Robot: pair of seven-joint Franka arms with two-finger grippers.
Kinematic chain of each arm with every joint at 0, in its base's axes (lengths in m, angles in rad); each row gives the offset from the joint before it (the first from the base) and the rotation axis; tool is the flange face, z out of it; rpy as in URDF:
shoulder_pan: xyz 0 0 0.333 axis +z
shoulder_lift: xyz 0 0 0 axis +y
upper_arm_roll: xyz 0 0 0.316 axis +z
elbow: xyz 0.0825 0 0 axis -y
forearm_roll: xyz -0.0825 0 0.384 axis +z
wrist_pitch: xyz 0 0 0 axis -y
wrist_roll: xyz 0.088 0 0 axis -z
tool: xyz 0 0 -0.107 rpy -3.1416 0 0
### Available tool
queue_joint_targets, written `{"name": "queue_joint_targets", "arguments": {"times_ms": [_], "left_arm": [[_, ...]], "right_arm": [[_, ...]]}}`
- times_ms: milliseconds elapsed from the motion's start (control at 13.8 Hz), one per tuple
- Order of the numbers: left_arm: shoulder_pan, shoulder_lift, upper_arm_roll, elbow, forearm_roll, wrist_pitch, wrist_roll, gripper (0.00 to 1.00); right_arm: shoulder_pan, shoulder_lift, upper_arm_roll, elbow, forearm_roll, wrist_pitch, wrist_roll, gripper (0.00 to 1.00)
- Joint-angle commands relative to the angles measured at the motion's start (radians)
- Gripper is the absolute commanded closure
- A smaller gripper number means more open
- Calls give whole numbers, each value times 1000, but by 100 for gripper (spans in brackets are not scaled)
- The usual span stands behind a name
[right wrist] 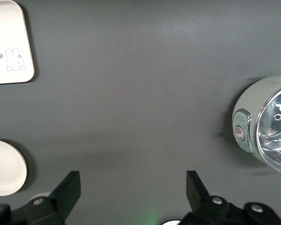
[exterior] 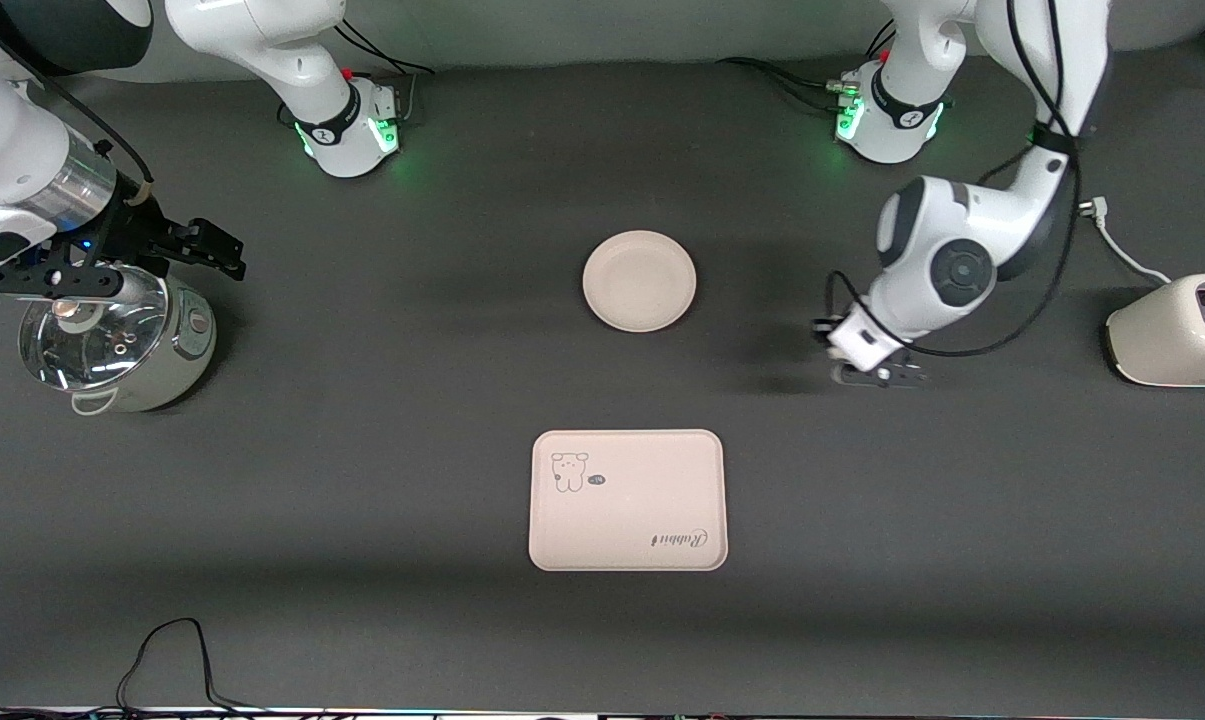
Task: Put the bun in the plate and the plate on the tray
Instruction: 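Carry the bun with the left gripper over the white plate, then lower the bun onto the plate and open the left gripper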
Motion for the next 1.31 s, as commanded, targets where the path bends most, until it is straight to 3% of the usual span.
{"name": "queue_joint_targets", "arguments": {"times_ms": [0,145,218,291,436,581,1090,1235], "left_arm": [[-13,25,-255,123,-39,-39,-399,100],[-24,56,-377,126,-27,58,-566,100],[-36,73,-400,122,5,87,-624,100],[-48,88,-402,122,67,93,-666,1],[-51,129,-404,123,228,101,-750,0],[-48,151,-393,126,296,104,-757,0],[-38,151,-388,142,307,98,-757,0],[-18,92,-292,137,323,5,-600,0]], "right_arm": [[2,-4,-3,-6,-2,12,17,0],[2,-4,-3,-6,-2,12,17,0],[2,-3,-3,-6,-2,12,17,0],[2,-3,-3,-6,-2,12,17,0],[2,-4,-3,-6,-2,12,17,0],[2,-4,-3,-6,-2,12,17,0],[2,-3,-3,-8,-2,12,17,0],[5,-4,-3,-9,0,14,18,0]]}}
